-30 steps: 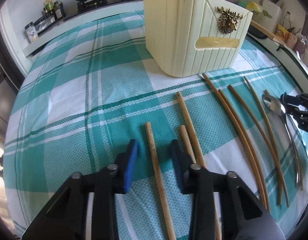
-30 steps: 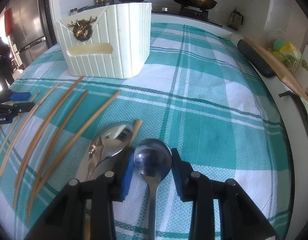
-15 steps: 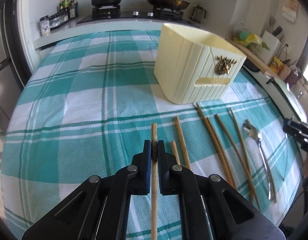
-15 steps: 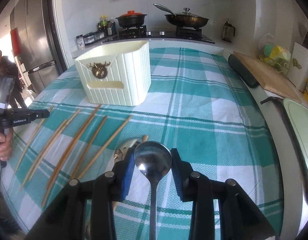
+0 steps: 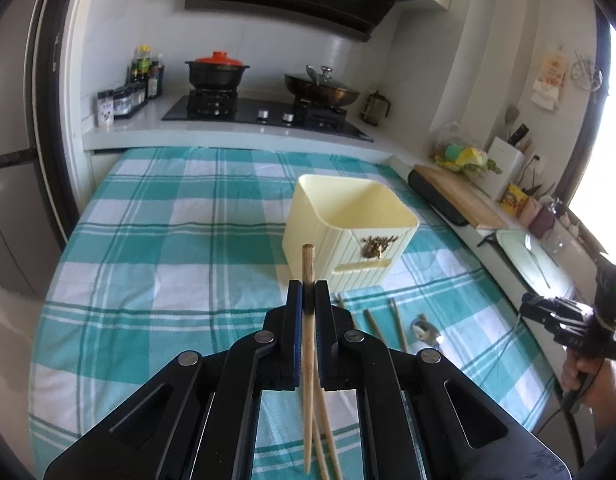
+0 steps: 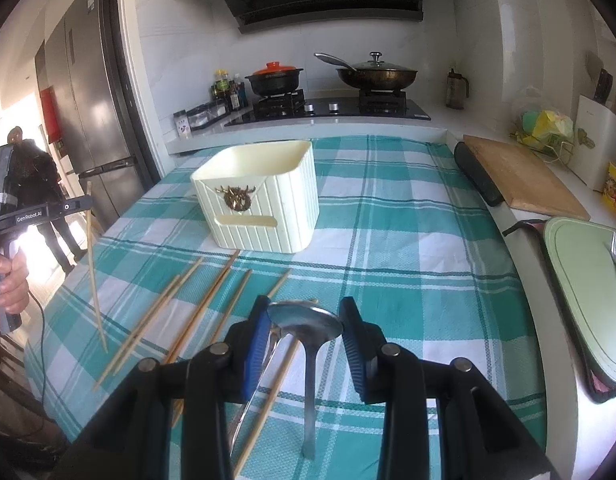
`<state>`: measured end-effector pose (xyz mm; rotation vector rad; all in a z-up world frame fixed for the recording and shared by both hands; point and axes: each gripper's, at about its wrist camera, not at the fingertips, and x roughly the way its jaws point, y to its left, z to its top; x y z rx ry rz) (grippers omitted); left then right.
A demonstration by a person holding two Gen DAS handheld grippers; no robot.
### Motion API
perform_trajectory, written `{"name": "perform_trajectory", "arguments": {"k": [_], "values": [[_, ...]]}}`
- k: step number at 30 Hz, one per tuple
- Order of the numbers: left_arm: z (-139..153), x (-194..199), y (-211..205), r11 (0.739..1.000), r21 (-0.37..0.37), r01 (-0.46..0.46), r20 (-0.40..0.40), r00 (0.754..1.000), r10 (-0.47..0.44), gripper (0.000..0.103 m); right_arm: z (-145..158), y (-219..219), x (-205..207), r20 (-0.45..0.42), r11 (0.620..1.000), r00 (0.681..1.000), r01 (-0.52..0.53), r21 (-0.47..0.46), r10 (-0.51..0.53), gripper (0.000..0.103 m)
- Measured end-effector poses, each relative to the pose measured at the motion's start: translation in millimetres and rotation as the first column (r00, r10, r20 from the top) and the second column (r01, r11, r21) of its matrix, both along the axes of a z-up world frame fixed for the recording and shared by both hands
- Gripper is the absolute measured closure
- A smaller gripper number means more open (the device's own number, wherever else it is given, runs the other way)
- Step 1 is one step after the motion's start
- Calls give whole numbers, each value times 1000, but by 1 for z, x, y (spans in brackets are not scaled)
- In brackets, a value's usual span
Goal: Organize utensils
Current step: 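Lift the chopstick and spoon and lower both into the cream holder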
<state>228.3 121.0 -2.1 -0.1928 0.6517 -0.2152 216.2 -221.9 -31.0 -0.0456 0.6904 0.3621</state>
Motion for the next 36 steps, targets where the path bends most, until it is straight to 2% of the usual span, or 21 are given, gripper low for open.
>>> {"name": "perform_trajectory", "arguments": {"k": [4,21,29,36], "values": [[9,-1,-4,1000,6,11,24,1000,-11,99,10,-1,-1,27,1000,1000,4,7,-4,68],[22,9,-7,1000,-13,13,36,999,-13,99,38,1,19,74,1000,997,9,6,-9,68],[68,36,-9,998,-39,46,93,995,-42,99,83,18,43,125,999,992,-34,2,34,68],[116,93,-18,997,-44,63,149,987,-56,99,133,47,99,164,996,983,-84,-3,84,68]]}}
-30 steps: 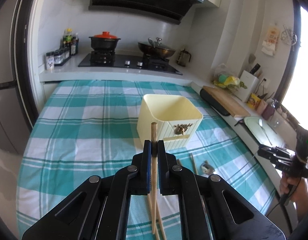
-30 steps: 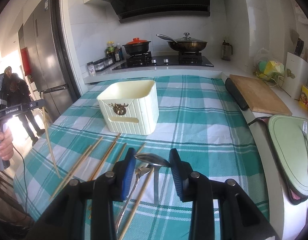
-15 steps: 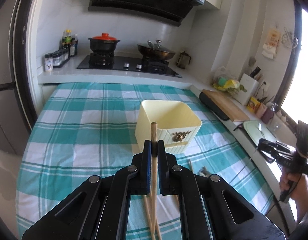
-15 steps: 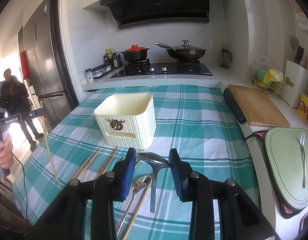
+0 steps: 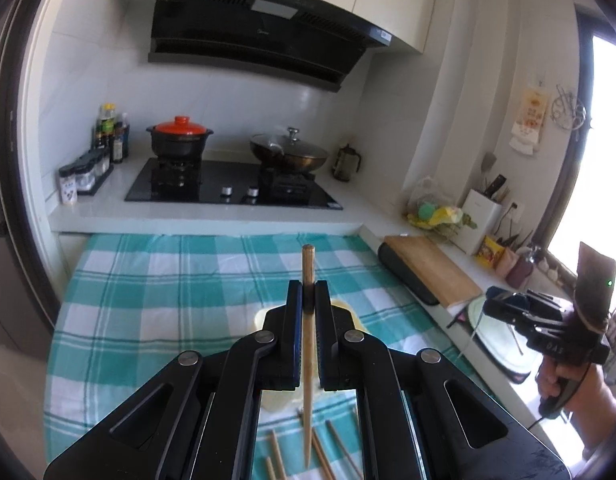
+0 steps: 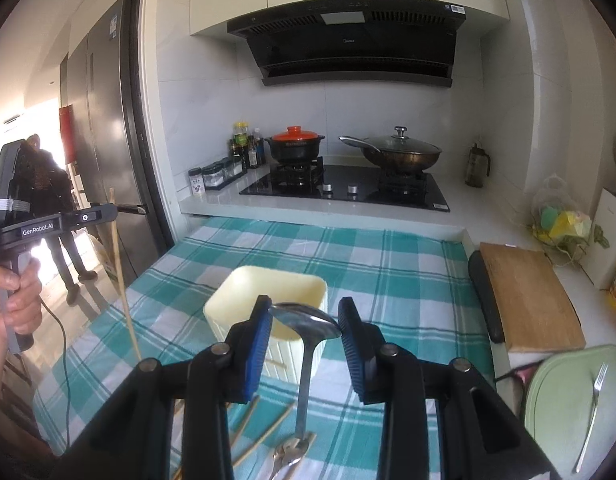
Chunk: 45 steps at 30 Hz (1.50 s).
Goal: Organize utensils
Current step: 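Lift the chopstick and spoon and lower both into the cream holder, then open both tools over the holder and withdraw them toward the utensils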
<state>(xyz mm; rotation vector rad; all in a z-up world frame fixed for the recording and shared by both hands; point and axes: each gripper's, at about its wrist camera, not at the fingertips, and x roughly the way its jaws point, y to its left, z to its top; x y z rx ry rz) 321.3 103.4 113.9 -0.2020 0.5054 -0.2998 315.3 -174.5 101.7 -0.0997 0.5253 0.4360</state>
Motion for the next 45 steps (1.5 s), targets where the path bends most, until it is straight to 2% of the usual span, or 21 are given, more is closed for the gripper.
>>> {"name": "perform_trajectory", "arguments": {"k": [5,9,15,20,25,26,27,29,32,35,39,42,45], "values": [[18,46,-10,1000,5,-7,37,999,7,99,24,25,46,18,999,999,-30,16,29,68],[10,83,-24,999,39,-19,38,999,18,99,21,44,82,-1,998,999,-54,22,54,68],[-39,134,-36,999,38,-17,-76,997,20,99,-26,69,133,-124,996,988,-88,15,90,68],[-90,161,-42,998,51,-24,-197,980,34,99,-78,76,172,-255,997,964,-78,10,78,69],[-123,174,-47,996,80,-46,-274,959,67,98,-106,79,193,-312,998,949,-62,-26,51,70],[-126,176,-47,994,88,-57,-288,954,80,91,-109,79,196,-322,998,946,-55,-36,40,68],[-127,176,-45,994,85,-62,-303,949,85,85,-110,80,197,-321,998,946,-47,-46,30,58],[-122,171,-38,995,58,-77,-305,948,91,63,-102,77,193,-300,998,954,-39,-45,24,50],[-99,150,-23,995,35,-91,-271,958,97,45,-77,70,177,-250,998,968,-35,-45,23,50],[-69,109,-8,993,69,-91,-221,970,104,34,-45,57,141,-178,996,984,-31,-79,17,46],[-41,33,7,982,171,-78,-165,981,107,23,-13,34,72,-89,986,996,-30,-167,15,45],[-40,-33,15,963,260,-77,-150,981,119,16,-6,15,16,-38,971,999,-9,-239,0,45],[-57,-99,17,944,317,-90,-140,980,140,10,-14,-4,-46,0,958,1000,27,-285,-28,45]]}}
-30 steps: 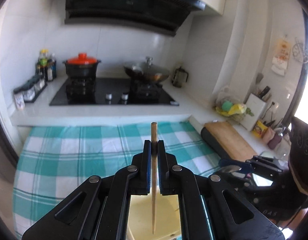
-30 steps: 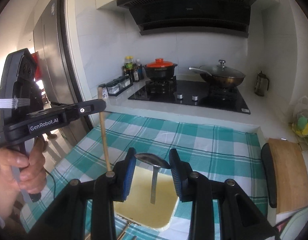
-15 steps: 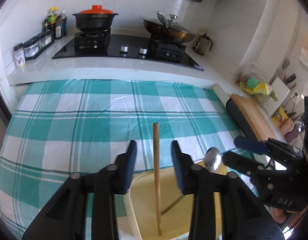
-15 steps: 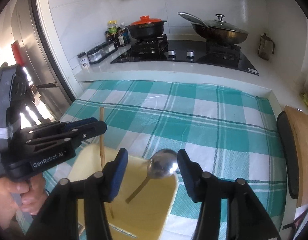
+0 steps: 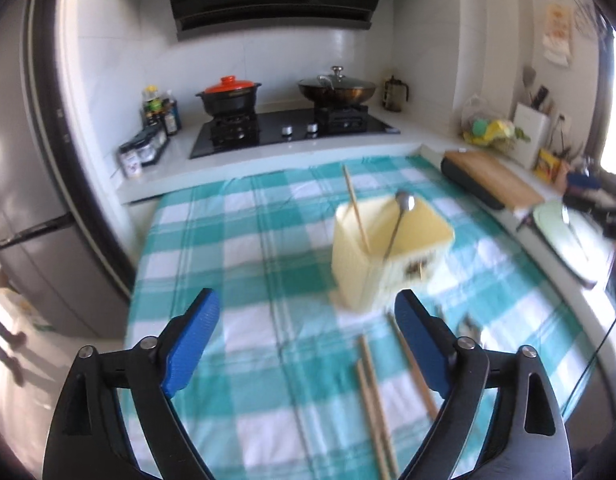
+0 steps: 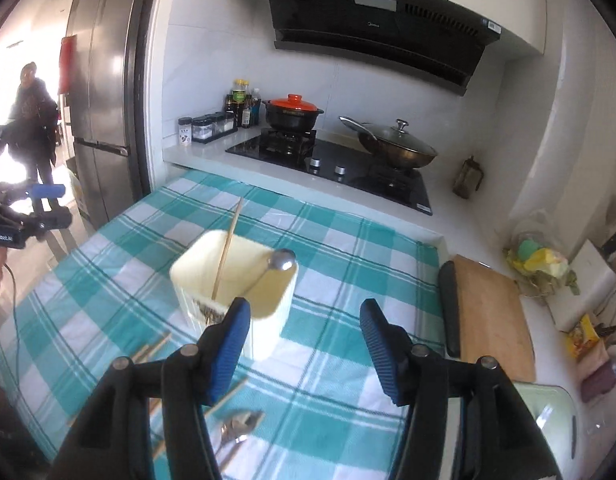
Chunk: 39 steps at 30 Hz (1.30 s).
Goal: Organize utensils
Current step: 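Open both tools over the holder and withdraw them toward the utensils, then grasp a wooden chopstick with the right tool while the left tool grasps another chopstick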
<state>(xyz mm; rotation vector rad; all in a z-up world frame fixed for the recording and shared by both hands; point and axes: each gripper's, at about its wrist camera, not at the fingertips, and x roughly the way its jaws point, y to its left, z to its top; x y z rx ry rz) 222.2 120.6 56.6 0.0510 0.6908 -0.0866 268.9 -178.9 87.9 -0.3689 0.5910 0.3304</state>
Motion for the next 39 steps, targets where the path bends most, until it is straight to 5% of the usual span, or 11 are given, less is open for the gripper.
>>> {"name": "perform_trajectory", "arguments": {"k": [8,13,23,31,39], "values": [[-115,-123,-35,990,-104,-98,-43,995,94,6,-101,-6,-161,127,992,987,108,-69,-99,45],[-141,-135,-62,989,-131,-72,-82,995,61,6,-170,11,-200,44,992,992,117,-44,-115,45],[-146,-129,-63,983,-154,-103,-74,993,92,6,-189,-6,-184,-72,982,983,176,71,-171,45],[-166,-121,-53,981,-104,-164,-128,980,150,6,-203,-28,-163,-169,949,952,281,143,-256,45],[-170,-112,-42,973,-106,-203,-148,971,187,6,-213,-37,-138,-256,925,933,311,219,-253,57]]}}
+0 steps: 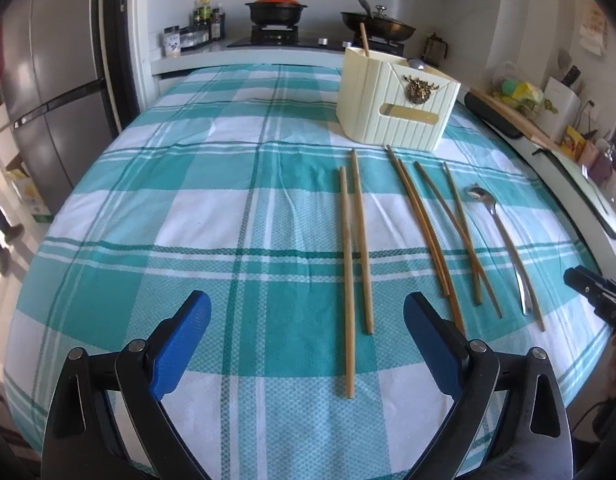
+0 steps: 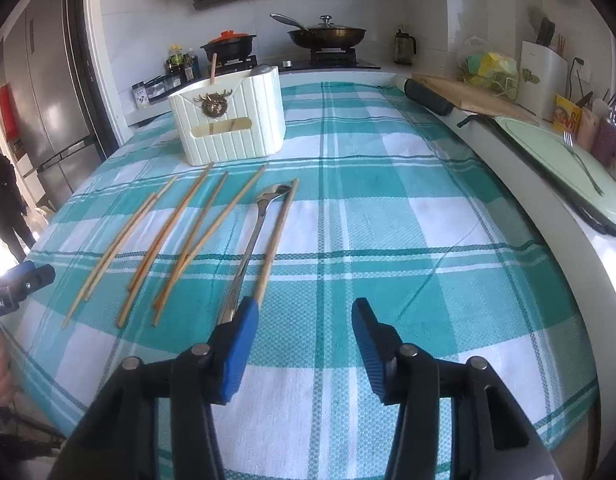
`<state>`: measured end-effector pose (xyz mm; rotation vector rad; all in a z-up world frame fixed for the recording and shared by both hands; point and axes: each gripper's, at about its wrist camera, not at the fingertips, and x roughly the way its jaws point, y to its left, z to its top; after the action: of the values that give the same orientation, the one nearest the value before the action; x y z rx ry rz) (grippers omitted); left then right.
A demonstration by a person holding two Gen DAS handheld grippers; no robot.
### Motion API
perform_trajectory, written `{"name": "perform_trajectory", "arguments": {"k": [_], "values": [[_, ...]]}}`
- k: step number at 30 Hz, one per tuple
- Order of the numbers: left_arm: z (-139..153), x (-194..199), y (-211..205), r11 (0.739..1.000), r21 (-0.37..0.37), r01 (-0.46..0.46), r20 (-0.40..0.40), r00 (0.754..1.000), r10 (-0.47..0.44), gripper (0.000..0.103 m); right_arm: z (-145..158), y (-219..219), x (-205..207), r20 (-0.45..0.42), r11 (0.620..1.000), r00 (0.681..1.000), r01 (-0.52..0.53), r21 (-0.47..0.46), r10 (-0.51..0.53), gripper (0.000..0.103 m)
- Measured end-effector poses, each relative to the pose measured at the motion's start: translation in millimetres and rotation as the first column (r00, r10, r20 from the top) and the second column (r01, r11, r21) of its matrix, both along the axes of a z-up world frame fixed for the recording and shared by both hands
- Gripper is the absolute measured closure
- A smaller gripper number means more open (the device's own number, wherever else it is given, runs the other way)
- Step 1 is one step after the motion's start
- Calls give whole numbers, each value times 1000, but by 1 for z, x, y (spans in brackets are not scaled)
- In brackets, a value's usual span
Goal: Organize utensils
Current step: 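Grasp a wooden chopstick with the right tool while the left tool grasps another chopstick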
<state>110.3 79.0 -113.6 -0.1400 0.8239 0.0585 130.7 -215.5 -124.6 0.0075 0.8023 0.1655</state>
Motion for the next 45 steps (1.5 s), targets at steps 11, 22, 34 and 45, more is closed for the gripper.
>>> {"name": "perform_trajectory", "arguments": {"k": [11,22,34,45], "values": [[-4,16,8,1000,21,-4,-8,1000,4,6,-8,18,48,-44,998,998,-31,54,34,71],[-21,60,12,999,-14,31,-69,997,-32,6,-9,13,48,-47,999,999,-23,36,25,71],[-40,81,6,996,70,57,-126,991,-48,6,-15,18,57,-51,999,998,-42,14,42,71],[-43,92,4,993,95,62,-145,988,-48,5,-27,35,85,-81,995,992,-97,-11,96,74]]}}
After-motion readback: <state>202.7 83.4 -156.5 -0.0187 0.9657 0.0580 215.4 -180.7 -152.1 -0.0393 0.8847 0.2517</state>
